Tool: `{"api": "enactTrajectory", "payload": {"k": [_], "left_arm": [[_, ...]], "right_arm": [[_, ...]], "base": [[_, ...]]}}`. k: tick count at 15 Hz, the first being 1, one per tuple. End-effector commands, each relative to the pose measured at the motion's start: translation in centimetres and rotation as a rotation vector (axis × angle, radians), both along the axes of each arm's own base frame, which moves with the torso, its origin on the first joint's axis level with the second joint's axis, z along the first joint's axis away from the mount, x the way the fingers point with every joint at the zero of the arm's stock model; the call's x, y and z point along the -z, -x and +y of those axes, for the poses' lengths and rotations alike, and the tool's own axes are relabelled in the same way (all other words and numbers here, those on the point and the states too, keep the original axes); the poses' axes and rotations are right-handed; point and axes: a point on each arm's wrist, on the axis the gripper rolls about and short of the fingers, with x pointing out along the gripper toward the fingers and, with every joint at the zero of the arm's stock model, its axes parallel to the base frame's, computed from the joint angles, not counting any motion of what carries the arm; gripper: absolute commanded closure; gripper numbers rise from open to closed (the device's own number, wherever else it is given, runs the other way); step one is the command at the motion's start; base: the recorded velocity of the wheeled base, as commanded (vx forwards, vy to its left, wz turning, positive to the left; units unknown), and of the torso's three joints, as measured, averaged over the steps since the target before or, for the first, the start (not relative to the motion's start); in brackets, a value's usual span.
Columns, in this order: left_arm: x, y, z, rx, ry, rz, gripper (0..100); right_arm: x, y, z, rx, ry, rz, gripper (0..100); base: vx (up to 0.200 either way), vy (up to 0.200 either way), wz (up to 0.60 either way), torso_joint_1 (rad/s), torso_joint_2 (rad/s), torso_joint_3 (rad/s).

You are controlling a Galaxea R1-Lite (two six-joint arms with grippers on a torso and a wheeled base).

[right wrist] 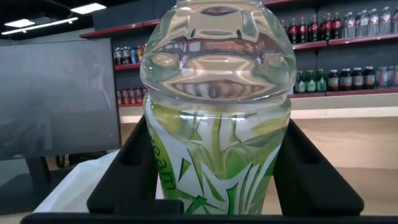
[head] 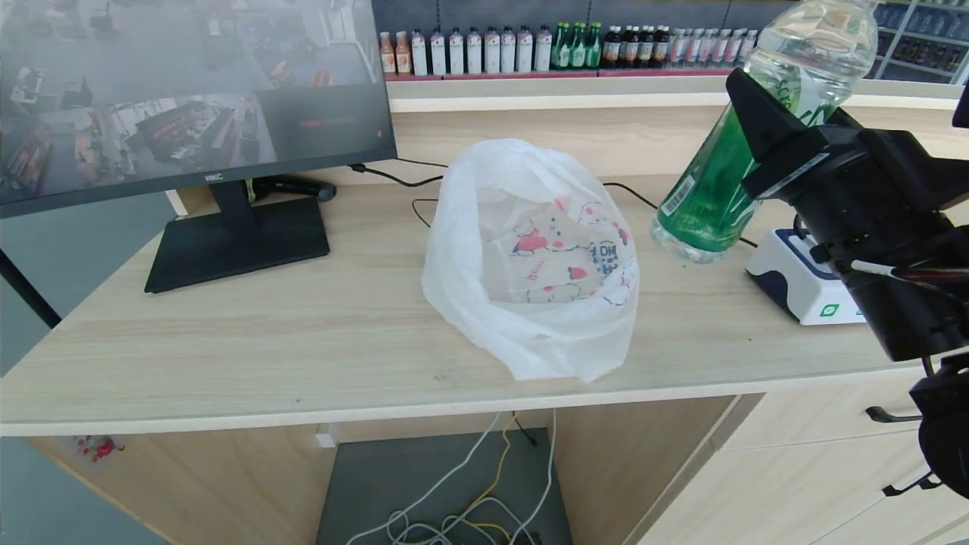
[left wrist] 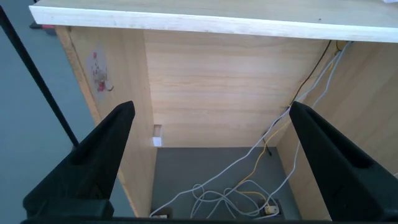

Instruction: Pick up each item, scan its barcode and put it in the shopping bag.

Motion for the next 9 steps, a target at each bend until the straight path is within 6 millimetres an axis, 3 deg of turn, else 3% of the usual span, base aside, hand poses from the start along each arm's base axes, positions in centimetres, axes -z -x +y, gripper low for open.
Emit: {"api": "enactTrajectory", "payload": {"k": [1, 5, 9], "left_arm": [[0.0, 0.0, 0.0, -0.001, -0.001, -0.001, 0], [0.0, 0.0, 0.0, -0.001, -0.002, -0.001, 0], [0.0, 0.0, 0.0, -0.001, -0.002, -0.001, 0]], "right_arm": [[-0.6, 0.4, 0.3, -0.021, 0.003, -0.027, 100], [-1.1, 0.9, 0.8, -0.046, -0.006, -0.048, 100], [-0.2, 0.9, 3.0, -0.118, 0.012, -0.016, 100]], "base": [[0.000, 0.000, 0.00, 0.000, 0.00, 0.000], [0.000, 0.000, 0.00, 0.000, 0.00, 0.000], [0.000, 0.000, 0.00, 0.000, 0.00, 0.000]]}}
